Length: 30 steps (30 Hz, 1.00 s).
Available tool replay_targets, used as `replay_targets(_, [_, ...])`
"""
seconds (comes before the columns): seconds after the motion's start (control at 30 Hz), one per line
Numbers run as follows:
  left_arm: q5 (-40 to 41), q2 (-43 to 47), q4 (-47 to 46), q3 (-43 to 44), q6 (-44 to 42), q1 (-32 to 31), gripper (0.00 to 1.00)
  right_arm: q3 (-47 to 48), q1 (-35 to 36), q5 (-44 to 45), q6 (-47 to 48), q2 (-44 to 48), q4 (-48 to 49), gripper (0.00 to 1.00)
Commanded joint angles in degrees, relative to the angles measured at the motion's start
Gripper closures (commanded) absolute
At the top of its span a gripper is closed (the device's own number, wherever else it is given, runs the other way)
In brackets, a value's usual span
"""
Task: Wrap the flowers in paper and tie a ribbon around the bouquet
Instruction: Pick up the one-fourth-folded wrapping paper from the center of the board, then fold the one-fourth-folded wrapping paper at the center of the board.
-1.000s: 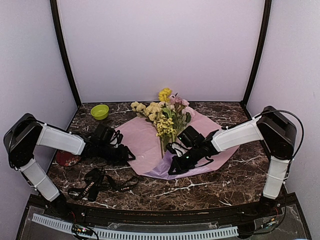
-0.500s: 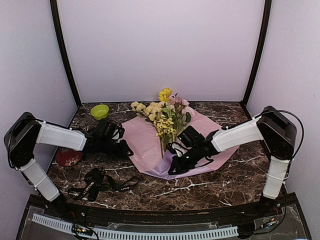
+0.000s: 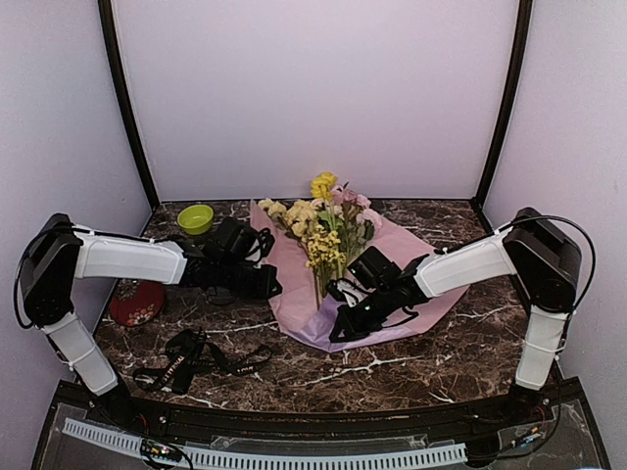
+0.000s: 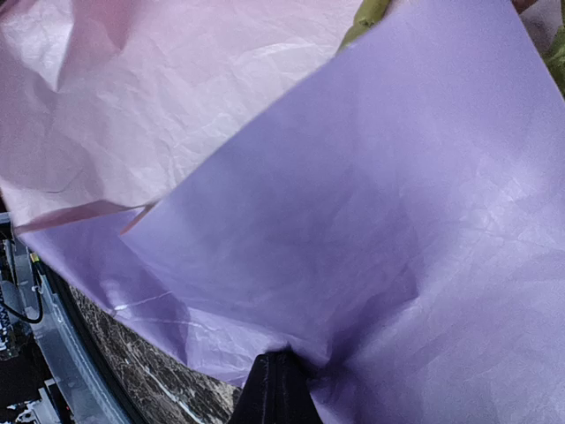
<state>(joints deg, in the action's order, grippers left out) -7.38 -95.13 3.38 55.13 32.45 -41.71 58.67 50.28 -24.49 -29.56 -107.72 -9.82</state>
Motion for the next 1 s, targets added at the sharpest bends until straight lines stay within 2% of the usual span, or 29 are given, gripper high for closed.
replay_targets(0.0, [2.0, 0.0, 3.9, 4.4, -3.8, -1.7, 1.0, -1.1, 0.5, 2.0, -1.0, -0.1, -0.5, 1.0])
replay_targets(0.3, [-0.1, -2.3, 3.4, 11.5, -6.2, -2.8, 1.0, -0.3, 0.3, 0.9, -2.0, -0.2, 1.4, 1.0])
replay_targets(0.6, [-3.4, -10.5, 2.1, 20.7, -7.5, -2.9, 1.0, -0.6, 0.3, 0.1, -2.3, 1.0, 4.0, 1.0])
replay_targets(0.97, [-4.0, -15.5, 4.1, 24.7, -8.4, -2.9, 1.0, -2.7, -1.5, 3.6, -3.9, 9.7, 2.6, 1.0])
